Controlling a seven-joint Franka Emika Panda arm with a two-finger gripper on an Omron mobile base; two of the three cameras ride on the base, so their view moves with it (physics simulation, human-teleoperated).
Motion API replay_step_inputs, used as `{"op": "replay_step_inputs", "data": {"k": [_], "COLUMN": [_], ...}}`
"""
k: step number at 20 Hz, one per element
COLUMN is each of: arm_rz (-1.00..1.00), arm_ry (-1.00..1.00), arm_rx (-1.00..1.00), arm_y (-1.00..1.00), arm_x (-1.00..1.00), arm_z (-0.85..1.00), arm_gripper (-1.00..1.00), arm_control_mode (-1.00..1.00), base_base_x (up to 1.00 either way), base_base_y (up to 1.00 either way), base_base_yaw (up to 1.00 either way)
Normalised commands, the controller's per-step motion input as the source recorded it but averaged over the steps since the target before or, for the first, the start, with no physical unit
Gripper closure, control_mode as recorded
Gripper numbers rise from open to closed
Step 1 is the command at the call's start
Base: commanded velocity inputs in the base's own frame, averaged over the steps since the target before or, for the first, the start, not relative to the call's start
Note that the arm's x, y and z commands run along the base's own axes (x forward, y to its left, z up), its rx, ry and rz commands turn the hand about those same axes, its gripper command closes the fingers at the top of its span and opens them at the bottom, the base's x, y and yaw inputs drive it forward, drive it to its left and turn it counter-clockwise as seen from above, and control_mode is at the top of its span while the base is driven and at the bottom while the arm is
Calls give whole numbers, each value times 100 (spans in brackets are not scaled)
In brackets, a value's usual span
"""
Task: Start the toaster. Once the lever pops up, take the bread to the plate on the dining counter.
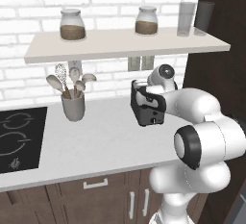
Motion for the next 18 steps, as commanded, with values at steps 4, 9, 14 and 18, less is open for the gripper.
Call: {"op": "replay_step_inputs", "data": {"k": [4, 9, 14, 18], "arm_rz": [0, 0, 0, 0], "arm_ry": [0, 0, 0, 0], "arm_rx": [0, 0, 0, 0], "arm_y": [0, 0, 0, 0], "arm_x": [0, 0, 0, 0], "arm_z": [0, 0, 0, 0], "arm_gripper": [-100, -100, -100, -100], "arm_control_mode": [-100, -100, -100, -100], "base_base_x": [0, 0, 0, 0], "base_base_y": [0, 0, 0, 0], "base_base_yaw": [0, 0, 0, 0]}}
